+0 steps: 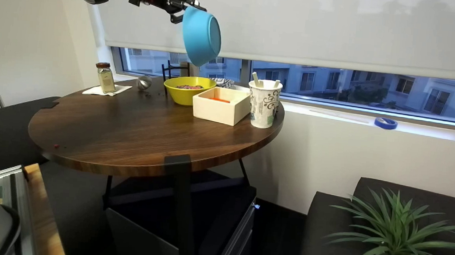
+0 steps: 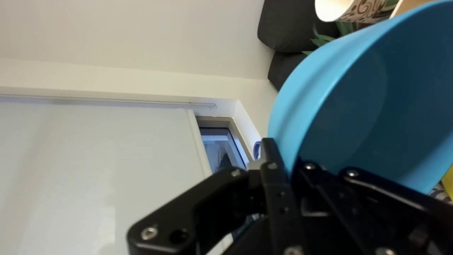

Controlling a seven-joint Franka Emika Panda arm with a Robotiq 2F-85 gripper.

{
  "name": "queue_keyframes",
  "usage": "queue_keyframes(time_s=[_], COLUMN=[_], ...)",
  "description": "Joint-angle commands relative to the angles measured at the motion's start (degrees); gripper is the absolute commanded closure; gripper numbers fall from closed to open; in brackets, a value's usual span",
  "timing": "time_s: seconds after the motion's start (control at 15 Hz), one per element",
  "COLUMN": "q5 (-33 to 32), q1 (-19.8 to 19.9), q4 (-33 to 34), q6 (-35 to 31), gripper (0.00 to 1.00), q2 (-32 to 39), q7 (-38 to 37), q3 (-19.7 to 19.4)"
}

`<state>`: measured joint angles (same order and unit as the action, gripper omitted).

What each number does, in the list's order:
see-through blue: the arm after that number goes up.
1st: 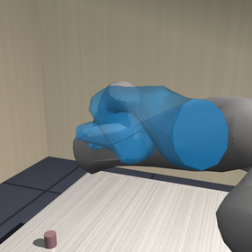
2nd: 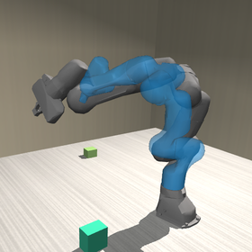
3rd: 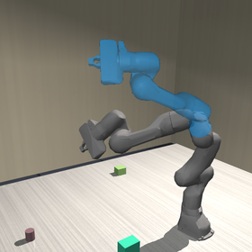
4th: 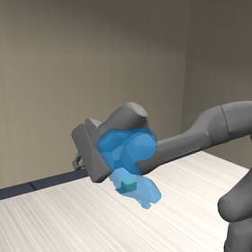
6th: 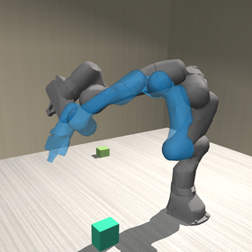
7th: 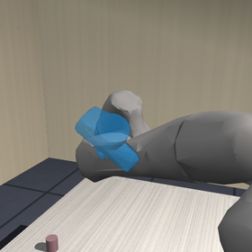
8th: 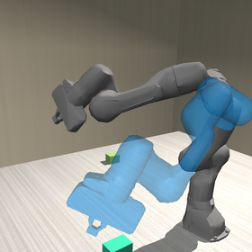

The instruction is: Pour the cereal from the blue bowl into the yellow bowl

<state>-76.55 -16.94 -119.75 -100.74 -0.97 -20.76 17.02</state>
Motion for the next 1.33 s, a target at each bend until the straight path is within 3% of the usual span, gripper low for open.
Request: queue_keyframes(time_s=[0.0,0.33,0.67,1.0,1.27], q5=[12.84,30.65,46.13,61.61,73.66], q1=[0.89,2.81,5.22,7.09,7.06], q4=[0.09,0.19,-4.25,-11.6,-15.62], q6=[-1.58,-3.15,-10.21,-16.31,-17.26], gripper=[0.99,0.99,0.99,0.99,0.99], q2=[-6.05,-16.61,-25.17,-29.6,-29.03], q7=[4.54,14.51,26.18,38.52,48.0], q3=[-1.25,-6.29,-14.43,-21.83,-27.1])
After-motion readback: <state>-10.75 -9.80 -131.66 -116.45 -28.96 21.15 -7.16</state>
